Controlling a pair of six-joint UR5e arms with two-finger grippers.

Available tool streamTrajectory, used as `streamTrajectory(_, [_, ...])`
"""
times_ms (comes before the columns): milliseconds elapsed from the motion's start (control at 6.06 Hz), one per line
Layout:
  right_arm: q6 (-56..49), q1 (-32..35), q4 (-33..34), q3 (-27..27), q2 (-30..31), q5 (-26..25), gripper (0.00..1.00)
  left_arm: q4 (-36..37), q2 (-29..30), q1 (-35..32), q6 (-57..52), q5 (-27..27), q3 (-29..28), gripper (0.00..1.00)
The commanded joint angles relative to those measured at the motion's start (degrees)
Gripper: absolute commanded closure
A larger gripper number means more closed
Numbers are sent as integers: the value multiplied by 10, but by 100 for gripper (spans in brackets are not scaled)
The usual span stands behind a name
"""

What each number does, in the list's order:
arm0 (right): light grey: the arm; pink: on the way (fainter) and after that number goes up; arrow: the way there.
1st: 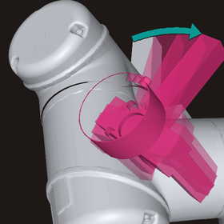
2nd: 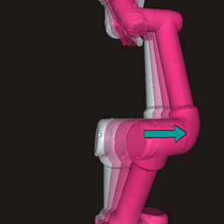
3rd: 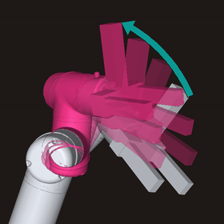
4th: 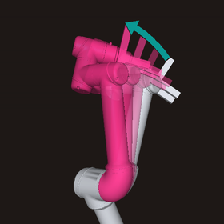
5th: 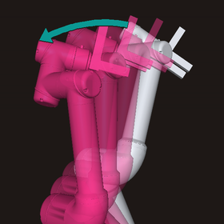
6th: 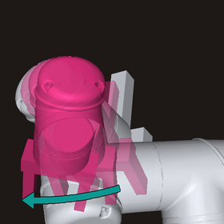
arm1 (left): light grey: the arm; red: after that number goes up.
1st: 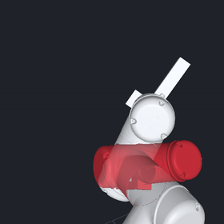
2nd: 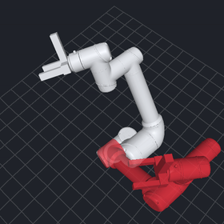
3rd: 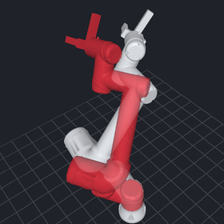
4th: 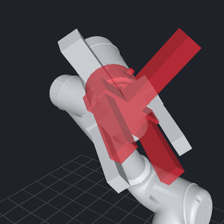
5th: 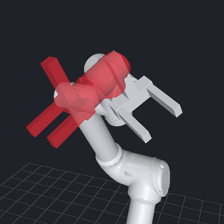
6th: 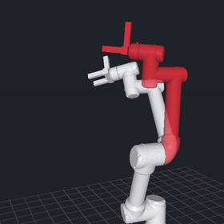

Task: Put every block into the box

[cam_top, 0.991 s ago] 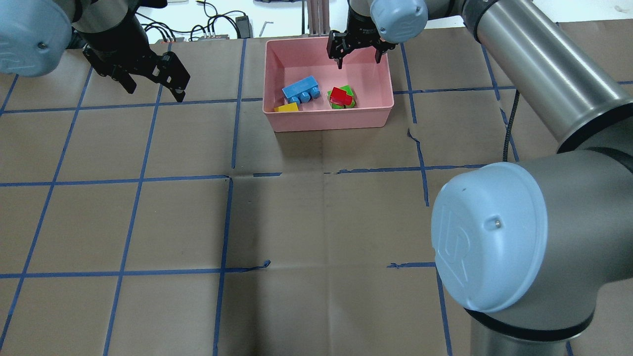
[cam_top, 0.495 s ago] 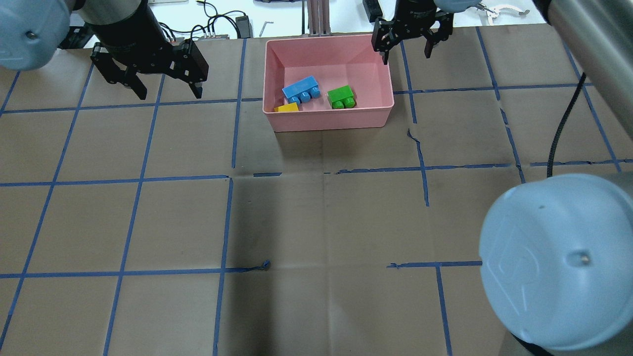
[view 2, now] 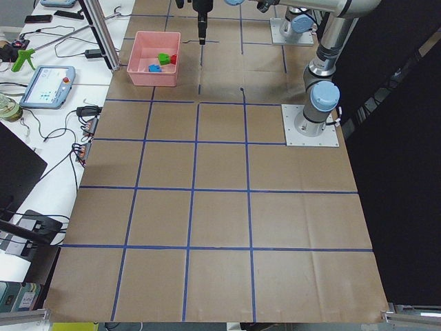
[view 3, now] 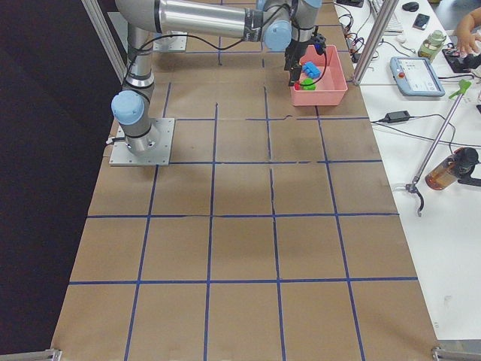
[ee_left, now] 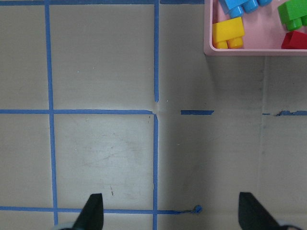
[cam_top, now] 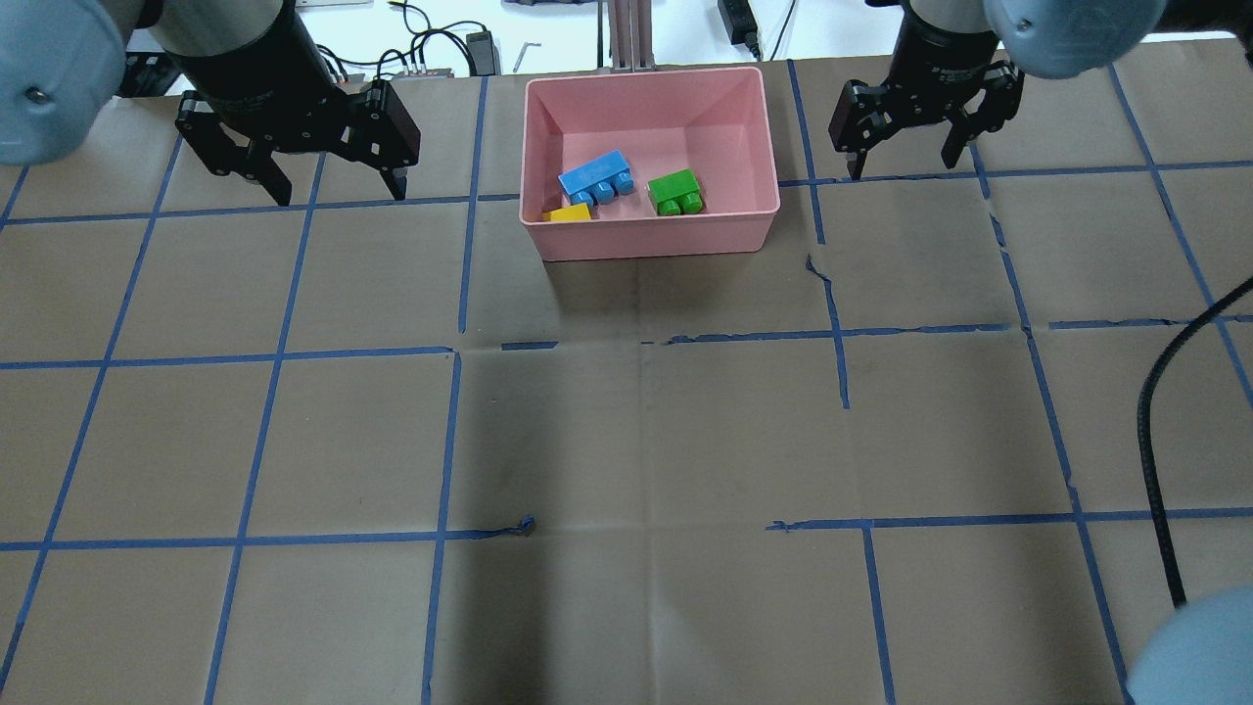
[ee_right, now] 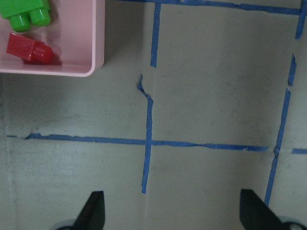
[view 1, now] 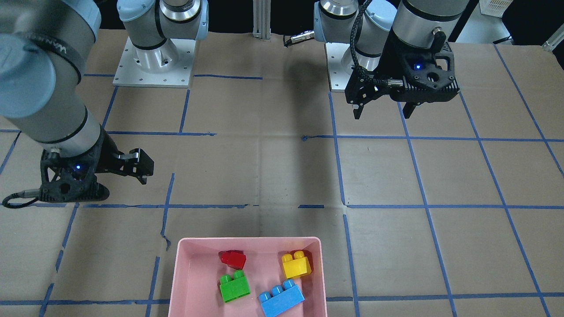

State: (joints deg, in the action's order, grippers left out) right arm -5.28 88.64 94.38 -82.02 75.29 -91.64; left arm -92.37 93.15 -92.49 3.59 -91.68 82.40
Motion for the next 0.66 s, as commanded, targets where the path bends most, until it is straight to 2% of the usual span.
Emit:
streamTrajectory(0, [73, 6, 1, -39, 57, 1, 1, 1, 1, 5, -1, 2, 5, 1])
streamTrajectory(495, [83, 13, -19, -53, 92, 1, 1, 3, 4, 5, -1, 5, 8, 1])
